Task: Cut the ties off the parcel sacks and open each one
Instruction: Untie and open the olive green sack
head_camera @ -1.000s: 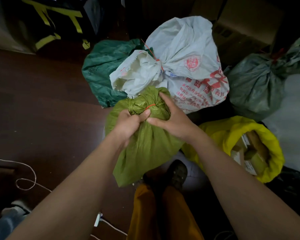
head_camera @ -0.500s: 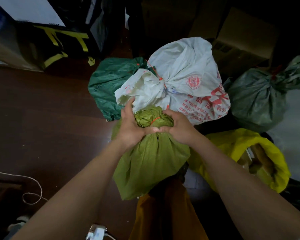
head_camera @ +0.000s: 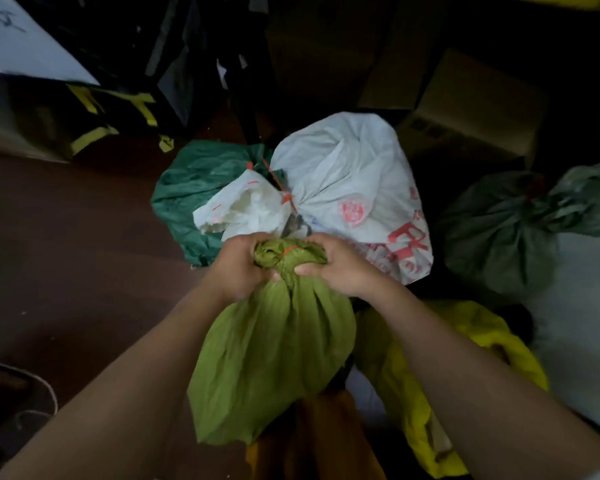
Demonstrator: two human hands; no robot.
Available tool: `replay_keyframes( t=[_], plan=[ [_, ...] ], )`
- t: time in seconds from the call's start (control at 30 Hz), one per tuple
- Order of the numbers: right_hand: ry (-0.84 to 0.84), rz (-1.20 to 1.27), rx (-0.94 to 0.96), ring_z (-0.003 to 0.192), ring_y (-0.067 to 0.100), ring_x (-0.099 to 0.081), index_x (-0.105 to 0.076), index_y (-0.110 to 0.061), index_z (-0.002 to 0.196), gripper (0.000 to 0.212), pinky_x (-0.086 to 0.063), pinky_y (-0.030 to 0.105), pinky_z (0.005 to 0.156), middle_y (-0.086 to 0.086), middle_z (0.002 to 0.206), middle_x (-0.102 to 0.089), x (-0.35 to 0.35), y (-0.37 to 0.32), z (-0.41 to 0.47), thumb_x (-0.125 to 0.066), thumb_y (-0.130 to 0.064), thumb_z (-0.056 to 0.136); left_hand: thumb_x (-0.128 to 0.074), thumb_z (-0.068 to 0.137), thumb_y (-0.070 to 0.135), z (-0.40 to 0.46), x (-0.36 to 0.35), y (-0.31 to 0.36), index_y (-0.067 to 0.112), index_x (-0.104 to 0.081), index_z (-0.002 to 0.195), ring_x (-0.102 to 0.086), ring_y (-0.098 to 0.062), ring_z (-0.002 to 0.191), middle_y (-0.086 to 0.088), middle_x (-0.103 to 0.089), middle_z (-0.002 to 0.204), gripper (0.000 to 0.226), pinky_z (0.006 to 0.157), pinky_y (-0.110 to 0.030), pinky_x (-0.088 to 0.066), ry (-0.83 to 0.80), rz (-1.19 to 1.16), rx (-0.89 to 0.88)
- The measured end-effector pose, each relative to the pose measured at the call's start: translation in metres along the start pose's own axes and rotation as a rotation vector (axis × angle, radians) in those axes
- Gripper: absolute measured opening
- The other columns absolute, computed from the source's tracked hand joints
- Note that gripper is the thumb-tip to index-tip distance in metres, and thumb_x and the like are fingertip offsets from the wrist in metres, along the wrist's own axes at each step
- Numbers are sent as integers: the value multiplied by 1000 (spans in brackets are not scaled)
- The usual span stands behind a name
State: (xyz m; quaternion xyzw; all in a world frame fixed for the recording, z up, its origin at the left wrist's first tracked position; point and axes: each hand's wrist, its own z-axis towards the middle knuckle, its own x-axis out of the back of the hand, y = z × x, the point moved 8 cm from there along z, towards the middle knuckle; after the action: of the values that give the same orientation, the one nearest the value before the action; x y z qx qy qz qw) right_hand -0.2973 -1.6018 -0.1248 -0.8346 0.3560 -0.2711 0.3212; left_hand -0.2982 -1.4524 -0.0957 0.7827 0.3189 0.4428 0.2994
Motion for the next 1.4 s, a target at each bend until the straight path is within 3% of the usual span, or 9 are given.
replay_keyframes(
  t=[0.27, 0.37, 0.53, 0.63, 0.8, 0.97, 1.13, 1.3, 1.4],
  plan=[
    [244, -30, 193, 92, 13, -65, -66, -17, 111, 19, -48, 10, 70, 0, 101, -65, 100, -95, -8, -58, -10, 95, -86, 62, 10, 6, 16, -12, 15, -60, 70, -56, -20, 72, -2, -61, 70, 28, 60, -29, -37, -29, 183, 284],
    [346, -35, 383, 83, 0, -64, -69, -12, 104, 19, -47, 7, 73, -2, 90, -68, 122, -148, -32, -54, -4, 96, -86, 62, 9, 13, 18, -3, 23, -55, 66, -57, -21, 77, 0, -60, 73, 35, 60, -28, -35, -70, 204, 306],
    [1035, -243, 791, 84, 20, -63, -69, -2, 97, 15, -51, 30, 76, 7, 90, -67, 184, -223, -94, -55, 2, 91, -87, 61, 10, 26, 23, 4, 22, -54, 64, -57, -24, 81, -2, -59, 74, 35, 60, -29, -33, -113, 215, 296],
    [1262, -338, 658, 93, 22, -55, -65, -7, 103, 16, -40, 25, 84, 7, 99, -62, 217, -245, -87, -55, -15, 94, -88, 60, 10, 24, 24, -2, 16, -59, 72, -58, -26, 85, -5, -62, 80, 32, 65, -31, -38, -108, 203, 306],
    [1182, -373, 266, 103, 15, -52, -62, -21, 107, 35, -46, 33, 91, -3, 110, -55, 232, -247, -40, -48, -50, 96, -88, 61, 7, 14, 23, -11, 12, -63, 80, -59, -25, 85, -7, -65, 83, 32, 66, -29, -39, -129, 101, 304],
    [1144, -385, 137, 88, 11, -55, -61, -16, 105, 30, -41, 26, 67, -3, 100, -56, 243, -251, -37, -65, -41, 88, -85, 62, -1, 6, 32, -16, 10, -65, 83, -60, -19, 80, -5, -66, 81, 31, 59, -20, -37, -110, -10, 301],
    [987, -527, 71, 73, 22, -48, -40, -16, 68, 41, -24, 25, 46, -1, 69, -39, 230, -264, -41, -72, -37, 82, -85, 63, -1, -1, 34, -20, 12, -65, 85, -59, -18, 82, -4, -66, 83, 33, 68, -23, -39, -76, -80, 280],
    [877, -378, 276, 73, 27, -68, -73, -7, 83, 31, -55, 43, 65, 12, 81, -72, 169, -255, -53, -72, -35, 72, -83, 64, -2, -10, 34, -29, 9, -67, 92, -62, -19, 87, -5, -69, 87, 34, 76, -27, -46, -50, -177, 282],
    [523, -147, 192, 66, 17, -70, -67, -15, 84, 14, -57, 33, 61, 5, 77, -72, 95, -188, -36, -76, -25, 77, -83, 65, -2, -14, 37, -40, 6, -68, 101, -64, -20, 92, -7, -70, 95, 39, 78, -24, -46, -43, -210, 305]
  ],
)
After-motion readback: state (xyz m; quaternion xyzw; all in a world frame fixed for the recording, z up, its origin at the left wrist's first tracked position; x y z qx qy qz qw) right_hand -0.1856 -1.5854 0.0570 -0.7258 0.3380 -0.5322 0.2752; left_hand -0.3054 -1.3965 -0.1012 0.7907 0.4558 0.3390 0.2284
